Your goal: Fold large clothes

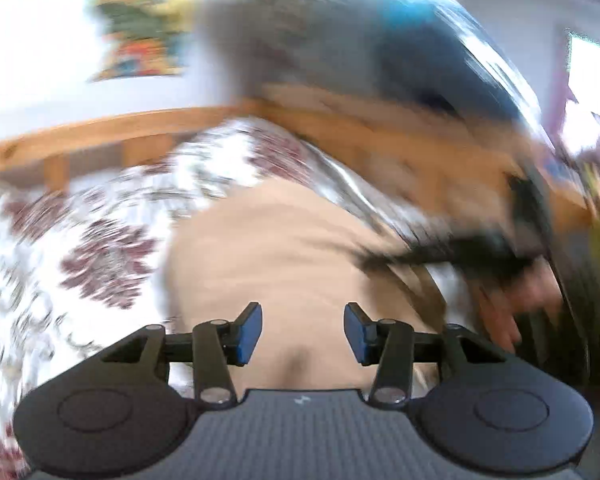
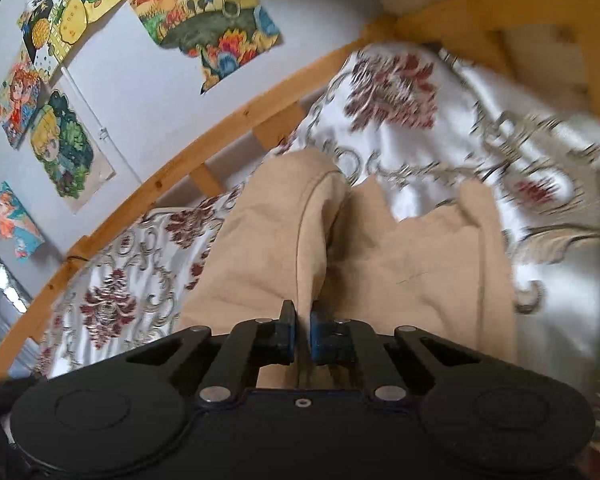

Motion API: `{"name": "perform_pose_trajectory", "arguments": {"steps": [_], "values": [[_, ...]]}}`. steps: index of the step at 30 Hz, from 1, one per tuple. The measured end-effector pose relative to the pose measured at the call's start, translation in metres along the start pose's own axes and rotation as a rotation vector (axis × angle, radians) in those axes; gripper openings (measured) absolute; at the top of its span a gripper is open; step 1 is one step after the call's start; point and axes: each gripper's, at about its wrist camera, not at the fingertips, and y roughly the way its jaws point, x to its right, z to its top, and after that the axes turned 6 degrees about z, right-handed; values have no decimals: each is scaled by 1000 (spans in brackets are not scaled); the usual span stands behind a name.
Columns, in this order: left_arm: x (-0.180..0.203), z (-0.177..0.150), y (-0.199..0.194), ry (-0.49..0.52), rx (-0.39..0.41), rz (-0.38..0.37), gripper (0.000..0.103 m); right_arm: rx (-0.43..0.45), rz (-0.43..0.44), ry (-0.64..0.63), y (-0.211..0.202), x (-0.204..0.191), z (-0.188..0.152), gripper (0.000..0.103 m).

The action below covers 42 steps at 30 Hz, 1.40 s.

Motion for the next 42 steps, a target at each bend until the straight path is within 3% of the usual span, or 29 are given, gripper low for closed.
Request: {"name": "perform_pose_trajectory", "arguments": {"steps": [2, 6, 12, 16, 20, 23, 24, 26, 29, 33, 38, 42], "values": [[-19, 10, 15, -80, -46, 33, 53, 12, -62, -45, -10, -4, -2, 5], [-28, 11, 75, -83, -236, 65, 53, 5, -227, -218, -8, -13, -8, 6], [-19, 4, 110, -46, -291, 78, 52, -28, -342, -290, 11, -7, -19, 9], [-4, -3, 115, 43, -275, 104, 52, -29, -409, -364, 20, -8, -24, 12], [-4, -5, 113, 24, -261, 119, 50, 10, -396, -284, 10, -10, -16, 14], [-13, -6, 113, 13, -276, 97, 50, 143, -354, -403, -1, -40, -6, 29], [-15, -5, 114, 8, -283, 85, 50, 151, -339, -439, 5, -47, -1, 36], [-19, -3, 117, -12, -303, 68, 50, 114, -290, -479, 29, -59, 12, 35], [-18, -4, 118, 1, -302, 65, 50, 68, -285, -596, 69, -70, 25, 35], [-22, -7, 120, -20, -298, 53, 50, -110, -337, -592, 126, -49, 23, 34], [-28, -9, 124, -48, -301, 32, 52, -39, -345, -540, 136, -24, -5, 34], [-24, -4, 123, -26, -305, 56, 53, -30, -322, -491, 127, -20, 0, 34]]}}
